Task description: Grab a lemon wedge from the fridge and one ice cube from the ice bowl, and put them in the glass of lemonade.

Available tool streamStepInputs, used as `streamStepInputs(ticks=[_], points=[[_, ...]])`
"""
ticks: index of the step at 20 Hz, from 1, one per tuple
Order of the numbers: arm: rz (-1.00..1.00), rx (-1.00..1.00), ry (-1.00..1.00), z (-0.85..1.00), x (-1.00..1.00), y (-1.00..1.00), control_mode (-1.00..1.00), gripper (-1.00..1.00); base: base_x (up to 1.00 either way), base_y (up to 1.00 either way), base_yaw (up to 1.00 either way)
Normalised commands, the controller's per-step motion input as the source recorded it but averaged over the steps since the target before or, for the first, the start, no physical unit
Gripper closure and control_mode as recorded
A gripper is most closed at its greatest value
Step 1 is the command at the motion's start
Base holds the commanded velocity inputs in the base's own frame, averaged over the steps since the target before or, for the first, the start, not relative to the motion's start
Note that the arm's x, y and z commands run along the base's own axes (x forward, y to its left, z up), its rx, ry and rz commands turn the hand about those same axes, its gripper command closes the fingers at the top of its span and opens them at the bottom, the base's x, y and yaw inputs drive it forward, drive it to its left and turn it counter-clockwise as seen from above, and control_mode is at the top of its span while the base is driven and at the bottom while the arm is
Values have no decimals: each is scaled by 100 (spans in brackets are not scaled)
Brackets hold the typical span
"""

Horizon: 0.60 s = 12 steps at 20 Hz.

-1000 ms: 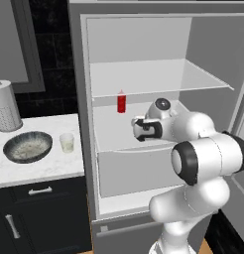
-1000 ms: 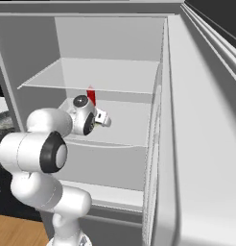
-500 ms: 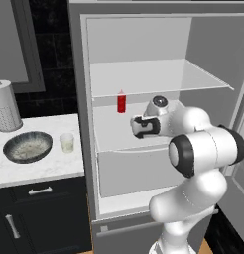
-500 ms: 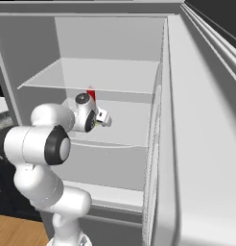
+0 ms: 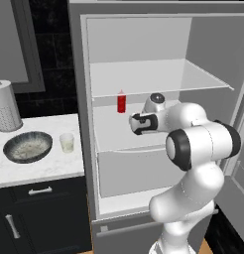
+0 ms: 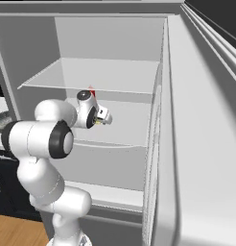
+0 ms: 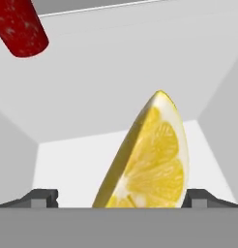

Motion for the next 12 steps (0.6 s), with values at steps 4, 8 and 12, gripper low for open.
streamStepInputs(ticks=[4, 8, 12], points=[[0, 0, 0, -29, 1, 0, -100, -100, 0, 0, 0], [0, 0, 0, -29, 0, 0, -100, 100, 0, 0, 0], [0, 0, 0, -29, 0, 0, -100, 100, 0, 0, 0]])
